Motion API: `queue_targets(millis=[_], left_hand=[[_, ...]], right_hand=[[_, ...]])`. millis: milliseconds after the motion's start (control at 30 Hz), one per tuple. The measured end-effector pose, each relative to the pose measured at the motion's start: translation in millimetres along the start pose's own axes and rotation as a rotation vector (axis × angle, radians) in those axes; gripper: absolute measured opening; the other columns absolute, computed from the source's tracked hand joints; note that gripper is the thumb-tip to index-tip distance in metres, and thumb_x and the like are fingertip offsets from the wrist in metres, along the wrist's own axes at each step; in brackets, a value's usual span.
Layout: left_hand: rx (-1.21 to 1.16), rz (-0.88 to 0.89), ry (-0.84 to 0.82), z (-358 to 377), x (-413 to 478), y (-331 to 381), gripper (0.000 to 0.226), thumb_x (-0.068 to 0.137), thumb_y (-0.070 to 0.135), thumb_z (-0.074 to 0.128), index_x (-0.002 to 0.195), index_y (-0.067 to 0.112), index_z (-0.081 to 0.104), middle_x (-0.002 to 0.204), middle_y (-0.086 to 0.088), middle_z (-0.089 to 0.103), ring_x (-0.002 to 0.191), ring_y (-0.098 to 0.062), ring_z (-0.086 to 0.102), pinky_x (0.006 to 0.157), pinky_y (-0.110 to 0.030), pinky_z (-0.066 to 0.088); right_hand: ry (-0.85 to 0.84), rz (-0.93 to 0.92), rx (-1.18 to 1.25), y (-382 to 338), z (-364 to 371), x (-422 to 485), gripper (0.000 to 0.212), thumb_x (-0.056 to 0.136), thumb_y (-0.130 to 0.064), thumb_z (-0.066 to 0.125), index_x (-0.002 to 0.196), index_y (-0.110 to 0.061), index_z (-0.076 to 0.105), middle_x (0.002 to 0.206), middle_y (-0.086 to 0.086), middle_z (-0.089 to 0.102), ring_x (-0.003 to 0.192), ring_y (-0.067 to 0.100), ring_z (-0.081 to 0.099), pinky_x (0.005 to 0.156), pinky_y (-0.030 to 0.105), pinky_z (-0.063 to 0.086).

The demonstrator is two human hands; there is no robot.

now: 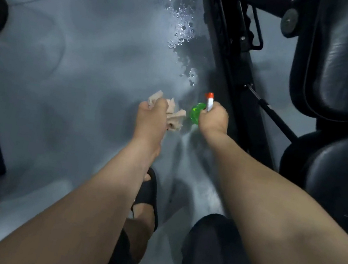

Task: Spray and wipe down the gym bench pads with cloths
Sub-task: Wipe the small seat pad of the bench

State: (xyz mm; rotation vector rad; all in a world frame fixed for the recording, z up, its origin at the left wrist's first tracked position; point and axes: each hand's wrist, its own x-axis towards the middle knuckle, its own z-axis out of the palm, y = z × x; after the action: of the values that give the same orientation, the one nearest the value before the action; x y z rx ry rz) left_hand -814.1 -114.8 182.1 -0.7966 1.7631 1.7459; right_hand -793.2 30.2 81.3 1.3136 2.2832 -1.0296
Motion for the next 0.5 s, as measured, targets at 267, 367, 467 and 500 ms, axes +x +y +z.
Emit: queue_targets(millis=[267,367,467,500], left_hand=[[0.19,0.214,-0.092,18,49,15,0.011,0.091,0.006,0.054,0.085,0.015,0.055,0.07,-0.007,0.062,0.048,-0.021,0.055,0.045,-0.022,0.036],[0.195,0.217,-0.156,26,49,25,0.013,0.097,0.004,0.05,0.091,0.012,0.059,0.074,-0.011,0.064,0.046,-0.021,0.048,0.053,-0.029,0.036],[0.197,0.263,-0.148,31,44,42,0.019,0.099,0.004,0.048,0.087,0.013,0.059,0.063,0.0,0.068,0.047,-0.022,0.054,0.053,-0.029,0.039],[0.207,0.297,-0.13,31,42,48,0.019,0.1,0.004,0.047,0.085,0.012,0.058,0.054,0.006,0.065,0.042,-0.019,0.052,0.048,-0.024,0.036]], right_hand=[[-0.078,0.044,0.027,25,34,42,0.025,0.096,-0.021,0.059,0.115,-0.008,0.069,0.116,0.014,0.069,0.109,0.032,0.065,0.084,0.03,0.048],[-0.057,0.053,-0.021,23,30,43,0.033,0.095,-0.024,0.059,0.126,-0.012,0.062,0.127,0.013,0.063,0.118,0.033,0.06,0.088,0.031,0.046],[0.096,0.061,0.033,5,18,36,0.041,0.095,-0.028,0.058,0.134,-0.016,0.058,0.137,0.013,0.055,0.129,0.036,0.051,0.103,0.037,0.042],[0.134,0.024,0.159,-5,13,31,0.036,0.094,-0.025,0.056,0.129,-0.016,0.061,0.134,0.014,0.057,0.127,0.036,0.052,0.102,0.036,0.042]])
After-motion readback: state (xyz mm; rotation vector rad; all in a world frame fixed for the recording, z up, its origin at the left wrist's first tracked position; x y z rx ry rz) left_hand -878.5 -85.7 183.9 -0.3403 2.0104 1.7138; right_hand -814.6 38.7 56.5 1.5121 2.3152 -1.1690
